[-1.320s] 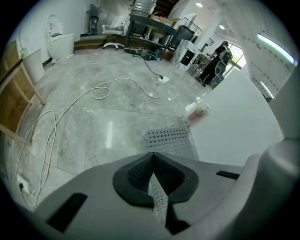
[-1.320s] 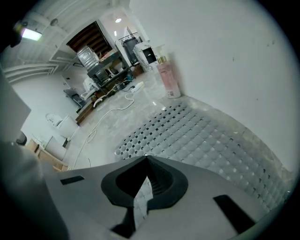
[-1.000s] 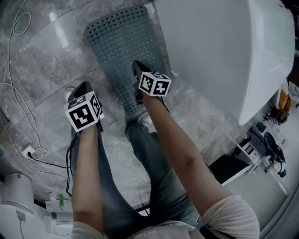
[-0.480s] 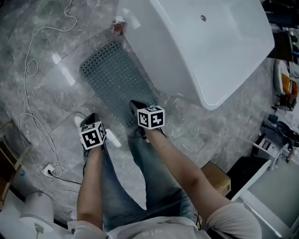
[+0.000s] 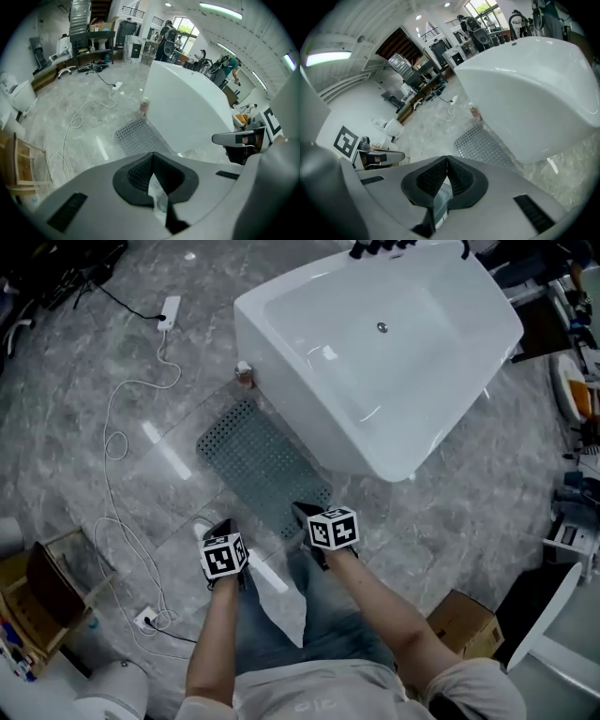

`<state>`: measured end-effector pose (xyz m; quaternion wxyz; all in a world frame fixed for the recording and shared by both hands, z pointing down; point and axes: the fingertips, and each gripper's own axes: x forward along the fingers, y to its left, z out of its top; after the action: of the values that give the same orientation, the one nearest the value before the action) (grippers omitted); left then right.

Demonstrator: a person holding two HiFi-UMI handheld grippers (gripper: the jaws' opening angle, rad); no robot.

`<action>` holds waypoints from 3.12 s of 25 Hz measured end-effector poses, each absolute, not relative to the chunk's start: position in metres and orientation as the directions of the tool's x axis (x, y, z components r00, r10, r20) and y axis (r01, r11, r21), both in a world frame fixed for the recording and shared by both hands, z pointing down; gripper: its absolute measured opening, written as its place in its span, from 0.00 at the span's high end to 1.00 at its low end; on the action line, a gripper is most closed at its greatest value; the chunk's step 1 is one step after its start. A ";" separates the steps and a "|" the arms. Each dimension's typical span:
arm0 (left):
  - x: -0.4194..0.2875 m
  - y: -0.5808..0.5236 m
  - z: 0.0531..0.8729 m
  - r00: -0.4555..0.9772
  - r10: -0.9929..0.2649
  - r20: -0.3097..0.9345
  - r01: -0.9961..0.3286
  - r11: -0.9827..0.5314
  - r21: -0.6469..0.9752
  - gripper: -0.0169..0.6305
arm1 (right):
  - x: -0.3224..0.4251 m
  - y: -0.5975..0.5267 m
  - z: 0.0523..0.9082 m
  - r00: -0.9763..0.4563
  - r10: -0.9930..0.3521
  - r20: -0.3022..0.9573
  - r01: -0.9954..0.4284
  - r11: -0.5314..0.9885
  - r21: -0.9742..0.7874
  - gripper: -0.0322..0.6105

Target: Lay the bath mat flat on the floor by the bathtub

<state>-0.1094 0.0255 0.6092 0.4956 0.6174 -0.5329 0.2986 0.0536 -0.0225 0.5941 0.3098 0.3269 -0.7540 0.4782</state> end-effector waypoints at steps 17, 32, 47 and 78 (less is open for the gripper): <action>-0.126 -0.005 0.351 0.279 -0.557 0.782 -0.951 -0.046 0.307 0.95 | 0.065 -0.046 0.333 -0.637 -0.412 0.651 -0.762 0.464 -0.452 0.91; -0.108 -0.072 0.121 0.342 -0.778 0.526 -0.940 -0.284 0.191 0.95 | 0.070 -0.073 0.112 -0.710 -0.586 0.390 -0.702 0.629 -0.334 0.91; -0.093 -0.071 -0.051 0.552 -0.833 0.039 -0.826 -0.540 0.161 0.95 | 0.076 -0.060 -0.044 -0.733 -0.679 0.040 -0.670 0.712 -0.211 0.91; -0.073 -0.047 -0.068 0.526 -0.850 0.009 -0.850 -0.526 0.029 0.95 | 0.100 -0.041 -0.048 -0.647 -0.762 0.030 -0.756 0.635 -0.155 0.91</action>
<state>-0.0727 -0.0475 -0.0684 0.0149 0.8735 -0.4867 -0.0031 0.1001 -0.0414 -0.0477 -0.0192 0.4199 -0.9041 0.0771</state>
